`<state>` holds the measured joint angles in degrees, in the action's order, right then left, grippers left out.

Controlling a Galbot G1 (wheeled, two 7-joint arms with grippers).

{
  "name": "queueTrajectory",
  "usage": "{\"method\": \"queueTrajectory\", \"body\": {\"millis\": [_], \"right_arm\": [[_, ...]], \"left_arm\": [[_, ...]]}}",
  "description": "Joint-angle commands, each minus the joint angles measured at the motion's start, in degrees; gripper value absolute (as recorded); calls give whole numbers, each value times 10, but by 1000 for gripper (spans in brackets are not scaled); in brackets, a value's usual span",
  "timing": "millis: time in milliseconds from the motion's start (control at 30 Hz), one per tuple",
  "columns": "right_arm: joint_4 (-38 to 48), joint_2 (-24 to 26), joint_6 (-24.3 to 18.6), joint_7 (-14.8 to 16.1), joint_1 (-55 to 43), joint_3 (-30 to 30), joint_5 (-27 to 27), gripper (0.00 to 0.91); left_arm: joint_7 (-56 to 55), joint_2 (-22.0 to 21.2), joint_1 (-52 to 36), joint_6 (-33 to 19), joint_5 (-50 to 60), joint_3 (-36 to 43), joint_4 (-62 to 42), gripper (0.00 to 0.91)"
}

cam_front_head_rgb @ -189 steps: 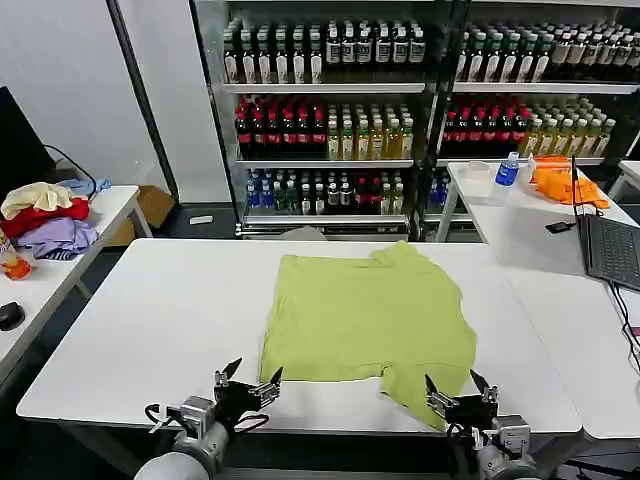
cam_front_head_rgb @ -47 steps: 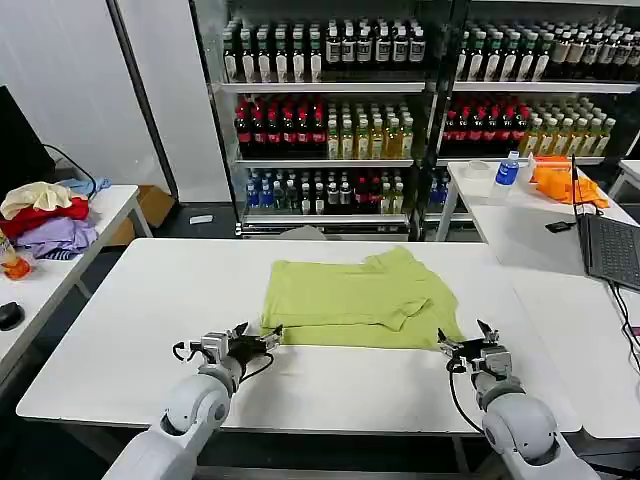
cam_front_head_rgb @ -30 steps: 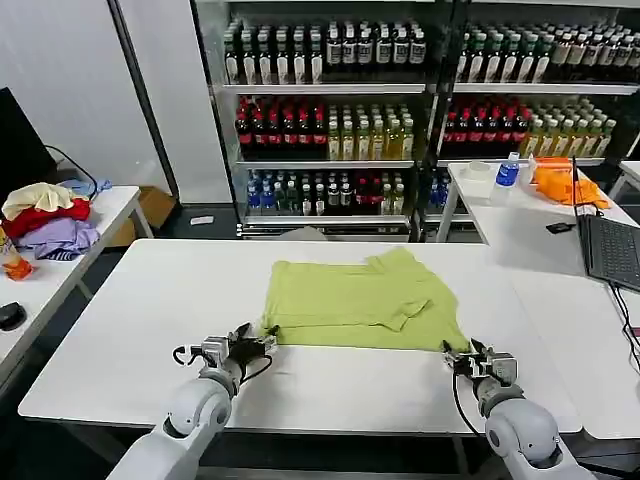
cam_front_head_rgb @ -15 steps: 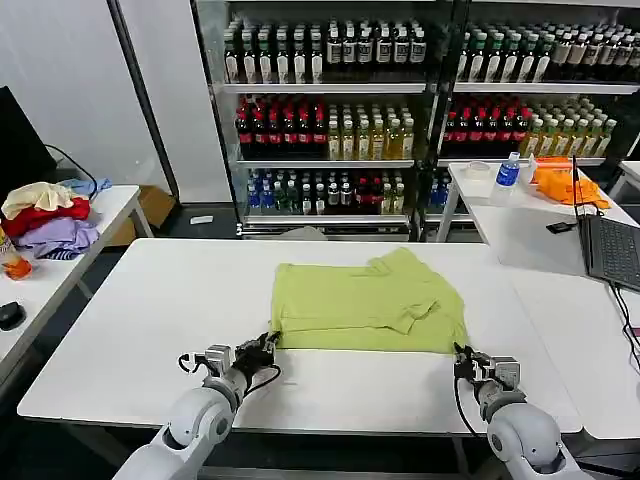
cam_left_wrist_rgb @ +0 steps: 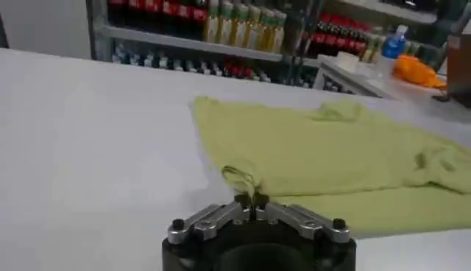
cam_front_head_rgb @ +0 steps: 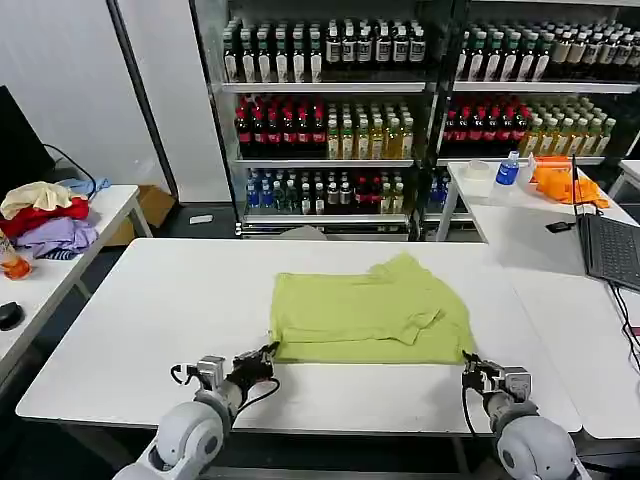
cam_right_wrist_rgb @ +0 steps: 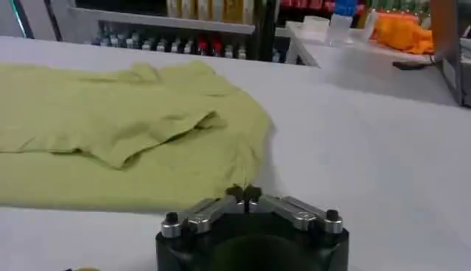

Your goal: Fold and organize the clothes.

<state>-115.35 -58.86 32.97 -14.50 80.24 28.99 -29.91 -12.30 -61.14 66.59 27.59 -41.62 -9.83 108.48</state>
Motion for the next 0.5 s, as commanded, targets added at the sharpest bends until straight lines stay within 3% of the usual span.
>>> {"method": "queueTrajectory", "body": {"millis": [33,167,200,233,267,300,333,500], "right_arm": [[-87,0,1,2,107,36,21,0],[-130,-4,1,6,163,59,40,0],[-134,-5,1,7,171,63,42,907],[-140,-7,1,9,181,67,44,907],[-147,-8,2,14,195,73,52,907],[-149,-7,2,17,203,74,57,907],[-154,-7,2,23,214,76,70,907],[-170,-5,1,28,224,84,93,907]], "left_arm": [[-4,27,149,6,-5,-70,135,30],[-8,32,202,11,-9,-97,168,30],[-8,32,205,13,-9,-100,171,50],[-8,33,212,13,-9,-107,176,151],[-8,35,222,14,-9,-114,180,605],[-7,37,226,16,-9,-118,183,856],[-6,40,232,18,-9,-125,187,907],[-4,51,240,26,-9,-143,202,907]]}}
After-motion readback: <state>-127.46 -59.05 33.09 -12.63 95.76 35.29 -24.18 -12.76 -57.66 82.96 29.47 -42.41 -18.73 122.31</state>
